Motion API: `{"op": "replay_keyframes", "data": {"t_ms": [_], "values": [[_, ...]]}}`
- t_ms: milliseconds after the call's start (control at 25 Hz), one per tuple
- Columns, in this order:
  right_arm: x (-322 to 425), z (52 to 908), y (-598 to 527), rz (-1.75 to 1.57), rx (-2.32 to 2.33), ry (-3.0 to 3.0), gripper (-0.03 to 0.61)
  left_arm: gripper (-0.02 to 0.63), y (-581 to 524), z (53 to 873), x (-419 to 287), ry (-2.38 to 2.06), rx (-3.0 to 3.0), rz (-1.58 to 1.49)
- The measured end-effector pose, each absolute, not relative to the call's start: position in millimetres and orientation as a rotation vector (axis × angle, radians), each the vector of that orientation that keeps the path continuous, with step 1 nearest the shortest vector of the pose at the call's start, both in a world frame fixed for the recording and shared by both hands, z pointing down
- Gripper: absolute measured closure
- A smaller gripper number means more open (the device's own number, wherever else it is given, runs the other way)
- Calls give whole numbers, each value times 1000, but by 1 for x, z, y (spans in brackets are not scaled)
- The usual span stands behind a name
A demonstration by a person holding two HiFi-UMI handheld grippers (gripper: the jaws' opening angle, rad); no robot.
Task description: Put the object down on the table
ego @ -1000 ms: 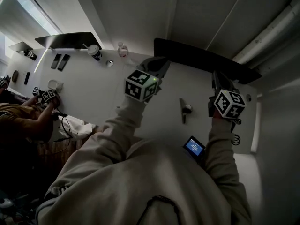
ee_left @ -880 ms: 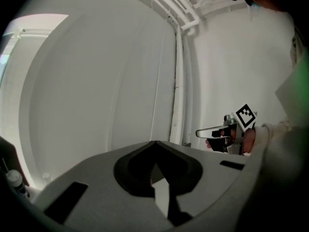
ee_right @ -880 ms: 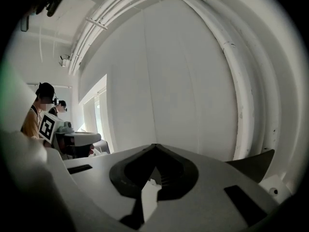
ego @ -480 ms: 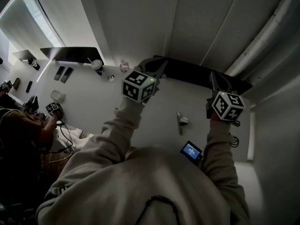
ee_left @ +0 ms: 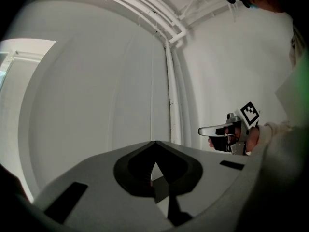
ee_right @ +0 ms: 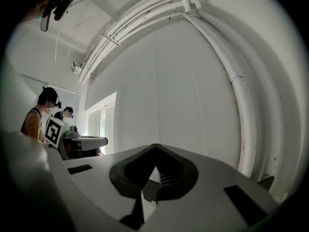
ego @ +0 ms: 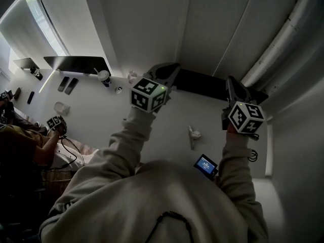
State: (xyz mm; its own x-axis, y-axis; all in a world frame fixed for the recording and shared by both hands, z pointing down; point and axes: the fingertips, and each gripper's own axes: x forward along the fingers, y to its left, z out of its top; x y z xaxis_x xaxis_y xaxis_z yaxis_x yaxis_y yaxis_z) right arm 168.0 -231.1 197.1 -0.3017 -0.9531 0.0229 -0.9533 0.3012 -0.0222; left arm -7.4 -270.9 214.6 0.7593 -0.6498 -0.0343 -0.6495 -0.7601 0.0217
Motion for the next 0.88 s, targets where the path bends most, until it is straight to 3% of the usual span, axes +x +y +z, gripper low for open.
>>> {"op": "replay_keyframes", "data": {"t_ms": [880], "values": [[175, 190, -224, 36, 1837, -2534, 560, 611, -267, 210, 7, -1070, 2929, -85]]}}
